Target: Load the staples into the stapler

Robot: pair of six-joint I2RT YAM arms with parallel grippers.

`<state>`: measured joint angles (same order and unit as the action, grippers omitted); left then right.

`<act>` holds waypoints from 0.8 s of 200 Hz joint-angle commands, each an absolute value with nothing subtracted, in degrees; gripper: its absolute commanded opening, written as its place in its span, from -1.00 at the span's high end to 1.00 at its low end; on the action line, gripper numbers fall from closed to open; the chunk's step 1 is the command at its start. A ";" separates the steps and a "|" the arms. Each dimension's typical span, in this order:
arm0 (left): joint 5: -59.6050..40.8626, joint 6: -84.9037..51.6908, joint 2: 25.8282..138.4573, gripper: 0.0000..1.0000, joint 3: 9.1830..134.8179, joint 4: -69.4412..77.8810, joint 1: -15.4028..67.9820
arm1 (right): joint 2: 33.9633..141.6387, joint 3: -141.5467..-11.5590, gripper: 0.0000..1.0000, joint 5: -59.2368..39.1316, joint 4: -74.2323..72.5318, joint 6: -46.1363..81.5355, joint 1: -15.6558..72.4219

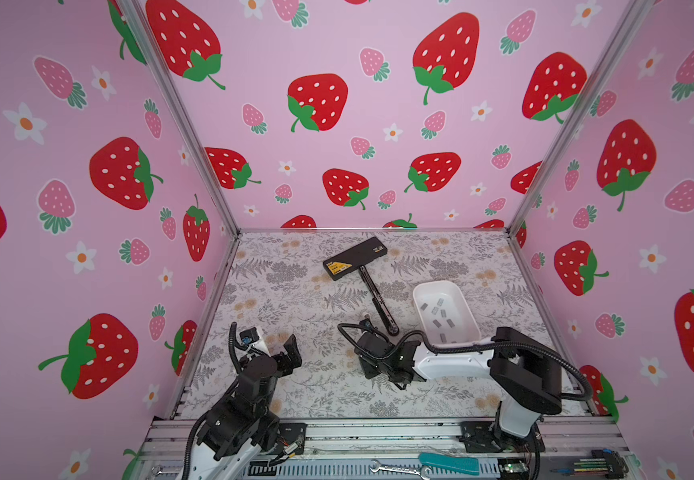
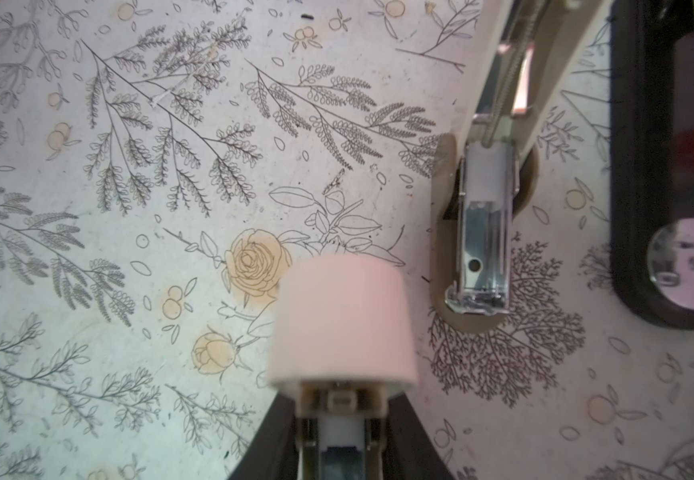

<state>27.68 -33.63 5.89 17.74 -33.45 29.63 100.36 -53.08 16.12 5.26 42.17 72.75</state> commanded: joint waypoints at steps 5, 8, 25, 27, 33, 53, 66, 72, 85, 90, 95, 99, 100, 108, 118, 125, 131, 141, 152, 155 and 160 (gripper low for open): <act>27.16 -34.27 6.46 -0.98 16.79 -32.96 29.53 | 101.16 -53.34 0.67 16.98 5.90 42.33 73.13; 27.16 -34.36 6.74 -0.98 16.89 -32.89 29.51 | 101.25 -53.35 0.65 16.79 5.82 42.37 73.13; 27.01 -34.54 8.73 -0.98 17.20 -32.52 29.53 | 101.51 -53.26 0.48 16.11 5.24 42.49 73.13; 26.95 -34.54 8.95 -0.98 17.22 -32.45 29.53 | 101.51 -53.17 0.47 16.09 5.16 42.46 73.13; 26.71 -34.50 9.75 -0.98 17.23 -32.09 29.49 | 101.48 -53.07 0.43 16.06 4.91 42.39 73.13; 25.65 -33.98 11.82 -0.98 17.38 -30.78 29.53 | 100.75 -52.44 0.35 16.33 4.20 42.56 73.13; 25.25 -33.73 13.15 -0.98 17.50 -30.16 29.57 | 99.84 -51.97 0.25 16.65 4.00 42.67 73.13; 25.09 -33.68 13.70 -0.98 17.51 -29.86 29.49 | 99.32 -51.71 0.18 16.79 3.88 42.71 73.11; 24.64 -33.49 14.74 -0.98 17.62 -29.37 29.58 | 98.25 -51.12 0.07 16.88 3.53 42.89 73.13; 24.45 -33.49 15.05 -0.98 17.68 -29.12 29.56 | 97.80 -50.84 0.03 16.84 3.30 42.89 73.13; 24.37 -33.45 15.42 -0.98 17.74 -29.05 29.57 | 97.33 -50.51 0.00 16.87 3.10 42.88 73.13; 24.35 -33.41 15.63 -0.98 17.75 -29.01 29.53 | 96.95 -50.23 -0.02 16.83 2.95 42.99 73.13; 24.35 -33.40 15.72 -0.98 17.75 -29.01 29.58 | 96.90 -50.16 -0.02 16.81 2.93 43.03 73.13; 24.19 -33.40 15.99 -0.98 17.75 -28.92 29.60 | 96.20 -49.56 -0.02 16.81 2.53 43.15 73.13; 24.08 -33.34 16.25 -0.98 17.84 -28.78 29.57 | 95.25 -48.86 -0.02 16.87 2.37 43.32 73.13; 24.00 -33.31 16.27 -0.98 17.84 -28.73 29.53 | 94.49 -48.50 -0.02 17.11 2.37 43.44 73.13; 23.95 -33.31 16.27 -0.98 17.78 -28.75 29.54 | 93.85 -48.22 -0.02 17.21 2.37 43.49 73.13; 23.84 -33.31 16.12 -0.98 17.75 -28.75 29.62 | 92.41 -47.67 -0.02 17.50 2.38 43.56 73.12; 23.60 -33.26 15.94 -0.98 17.75 -28.76 29.58 | 90.28 -47.04 -0.02 17.79 2.24 43.42 73.13; 23.52 -33.26 15.98 -0.98 17.75 -28.82 29.57 | 89.63 -46.90 -0.02 17.89 2.16 43.32 73.13; 23.40 -33.26 15.90 -0.98 17.75 -28.90 29.62 | 88.30 -46.49 -0.02 17.93 1.80 43.02 73.13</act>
<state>23.31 -33.06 16.27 17.30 -29.78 29.63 93.19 -48.01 16.23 2.81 42.28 72.75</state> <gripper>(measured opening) 0.989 0.509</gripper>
